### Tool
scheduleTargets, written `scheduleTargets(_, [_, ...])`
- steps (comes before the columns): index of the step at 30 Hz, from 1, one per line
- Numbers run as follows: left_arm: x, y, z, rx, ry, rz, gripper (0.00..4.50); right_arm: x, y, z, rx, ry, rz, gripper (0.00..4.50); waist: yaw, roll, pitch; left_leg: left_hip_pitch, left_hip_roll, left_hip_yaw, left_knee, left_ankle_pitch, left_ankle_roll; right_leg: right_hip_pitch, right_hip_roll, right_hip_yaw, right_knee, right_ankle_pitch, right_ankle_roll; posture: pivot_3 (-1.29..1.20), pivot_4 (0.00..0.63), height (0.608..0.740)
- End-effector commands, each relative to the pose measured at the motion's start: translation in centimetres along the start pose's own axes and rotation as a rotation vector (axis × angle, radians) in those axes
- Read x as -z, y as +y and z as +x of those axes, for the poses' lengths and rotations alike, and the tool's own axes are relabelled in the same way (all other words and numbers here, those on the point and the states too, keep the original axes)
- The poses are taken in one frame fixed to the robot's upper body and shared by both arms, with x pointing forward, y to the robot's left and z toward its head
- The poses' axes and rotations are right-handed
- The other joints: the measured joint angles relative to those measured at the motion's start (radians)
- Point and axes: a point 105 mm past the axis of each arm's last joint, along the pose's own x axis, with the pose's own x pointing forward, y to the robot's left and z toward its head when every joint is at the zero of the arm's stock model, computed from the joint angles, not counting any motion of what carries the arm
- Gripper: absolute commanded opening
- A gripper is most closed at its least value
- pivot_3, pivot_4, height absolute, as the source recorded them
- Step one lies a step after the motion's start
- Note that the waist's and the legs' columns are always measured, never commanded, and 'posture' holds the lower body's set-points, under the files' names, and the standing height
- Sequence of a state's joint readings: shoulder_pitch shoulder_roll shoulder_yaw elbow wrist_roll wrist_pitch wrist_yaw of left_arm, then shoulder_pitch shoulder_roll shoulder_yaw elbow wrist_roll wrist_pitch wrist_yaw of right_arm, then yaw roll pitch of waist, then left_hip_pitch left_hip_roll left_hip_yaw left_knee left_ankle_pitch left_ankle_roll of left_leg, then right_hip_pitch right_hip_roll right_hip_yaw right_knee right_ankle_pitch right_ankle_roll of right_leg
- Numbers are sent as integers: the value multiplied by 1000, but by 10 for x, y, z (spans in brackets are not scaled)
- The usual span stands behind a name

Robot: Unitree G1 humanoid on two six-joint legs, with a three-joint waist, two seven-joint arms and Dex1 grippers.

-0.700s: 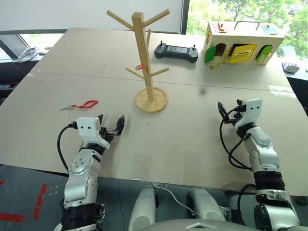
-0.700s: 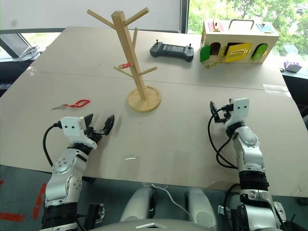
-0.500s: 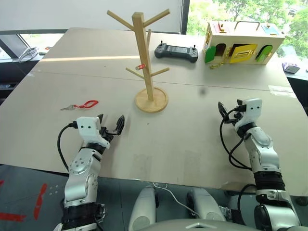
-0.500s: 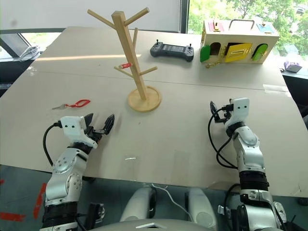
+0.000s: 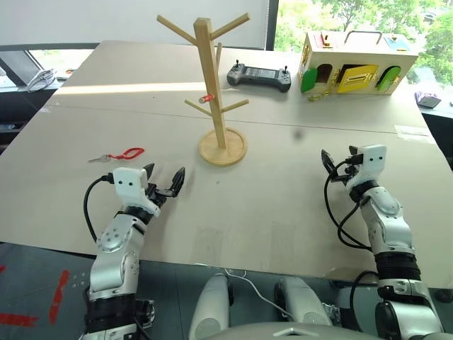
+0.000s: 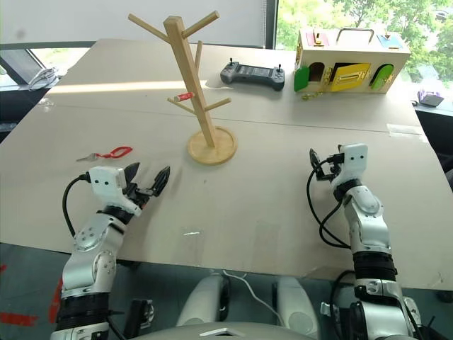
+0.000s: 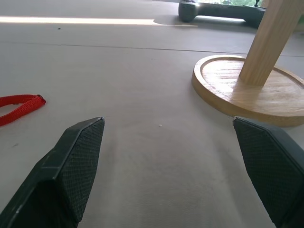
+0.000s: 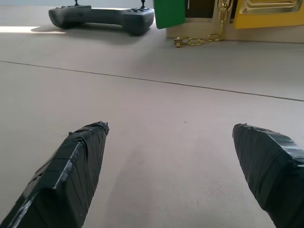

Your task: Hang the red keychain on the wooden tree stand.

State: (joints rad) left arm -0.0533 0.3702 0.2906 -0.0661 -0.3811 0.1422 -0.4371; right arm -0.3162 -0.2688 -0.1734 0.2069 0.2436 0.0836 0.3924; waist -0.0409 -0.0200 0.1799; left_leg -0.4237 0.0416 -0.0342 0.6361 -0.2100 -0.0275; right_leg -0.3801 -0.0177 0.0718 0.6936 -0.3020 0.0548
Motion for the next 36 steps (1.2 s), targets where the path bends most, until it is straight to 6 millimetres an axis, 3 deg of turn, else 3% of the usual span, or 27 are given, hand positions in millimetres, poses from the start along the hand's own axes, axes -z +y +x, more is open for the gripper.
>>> scheduleTargets(1, [-18, 14, -3, 36, -41, 54, 4500, -22, 33, -14, -275, -62, -13, 4469, 0, 0, 0, 0, 0, 0, 0, 0, 0, 0, 0, 0, 0, 0, 0, 0, 150, 740])
scheduleTargets(4, [-21, 26, -4, 64, -47, 56, 4500, -22, 65, -39, -549, -21, -31, 4469, 1, 0, 0, 0, 0, -1, 0, 0, 0, 0, 0, -1, -1, 0, 0, 0, 150, 740])
scheduleTargets(6, [-21, 44, -6, 74, -9, 75, 4500, -21, 80, -63, -729, 19, -82, 4469, 0, 0, 0, 0, 0, 0, 0, 0, 0, 0, 0, 0, -1, 0, 0, 0, 150, 740])
scheduleTargets(9, [-21, 66, -8, 114, 62, 68, 4500, -19, 89, -86, -901, 63, -136, 4469, 0, 0, 0, 0, 0, -1, 0, 0, 0, 0, 0, -1, 0, 0, 0, 0, 150, 740])
scheduleTargets(12, [-24, 76, -9, 171, 102, 62, 4500, -15, 90, -94, -970, 88, -201, 4469, -2, 0, 0, 1, 0, 0, 0, 0, 0, 0, 0, -1, 0, 0, 0, 0, 150, 740])
scheduleTargets(16, [-35, 99, -4, 157, 127, 56, 4500, -15, 90, -89, -972, 64, -241, 4469, -1, 0, 0, 1, 1, -1, 0, 0, 0, 1, 1, -1, 0, 0, 0, 0, 150, 740])
scheduleTargets(25, [-29, 128, 8, 126, 282, 190, 4500, -14, 99, -85, -922, 21, -228, 4469, 2, -1, 0, 0, 0, -1, 0, 0, 0, 0, 1, -2, -1, 0, 0, 0, 150, 740])
scheduleTargets(36, [-36, 144, 16, 59, 318, 263, 4500, -12, 99, -84, -858, 19, -213, 4469, 1, -1, 1, 0, 0, -1, 0, 0, 0, 0, 0, -2, 0, 0, 0, 0, 150, 740])
